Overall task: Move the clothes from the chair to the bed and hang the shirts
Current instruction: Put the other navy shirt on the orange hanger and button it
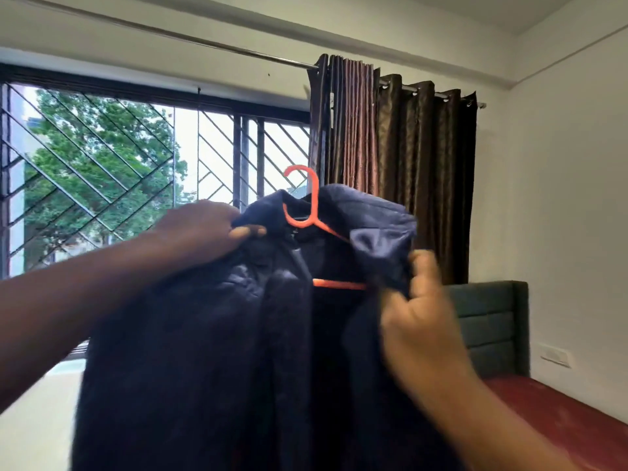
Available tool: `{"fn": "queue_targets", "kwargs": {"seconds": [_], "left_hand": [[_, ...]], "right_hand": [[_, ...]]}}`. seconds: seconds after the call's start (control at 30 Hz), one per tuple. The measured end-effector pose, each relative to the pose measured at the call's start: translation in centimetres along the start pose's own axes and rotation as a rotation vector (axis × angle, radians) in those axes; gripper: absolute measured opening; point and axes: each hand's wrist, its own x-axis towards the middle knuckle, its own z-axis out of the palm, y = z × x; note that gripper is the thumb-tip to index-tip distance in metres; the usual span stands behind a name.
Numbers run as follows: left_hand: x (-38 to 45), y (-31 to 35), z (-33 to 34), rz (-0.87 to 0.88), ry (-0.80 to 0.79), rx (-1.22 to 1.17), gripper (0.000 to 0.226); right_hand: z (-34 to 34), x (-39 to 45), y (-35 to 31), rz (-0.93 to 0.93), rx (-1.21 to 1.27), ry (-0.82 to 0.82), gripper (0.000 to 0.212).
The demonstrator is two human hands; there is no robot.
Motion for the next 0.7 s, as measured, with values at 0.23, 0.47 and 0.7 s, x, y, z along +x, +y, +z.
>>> {"fn": "queue_targets", "kwargs": {"seconds": [0.23,0.47,0.7], "left_hand": [[-1.6,-2.3,3.1,0.031,0.147,-0.438,0.051],[0.1,-6.7,4.2,0.086,0.255,-0.617,0.039],[1.7,-10.9,5.4,0.257,0.38,-0.581,0.043]], "right_hand": [[1.8,-1.6,-3.1,-0.069,-0.543,-1.026,0.059],[-1.1,6.4,-3.9,-0.253,-0.942,-0.032,0.043],[5.8,9.3,-0.9,-0.313,-1.012,-0.274,0.039]]}}
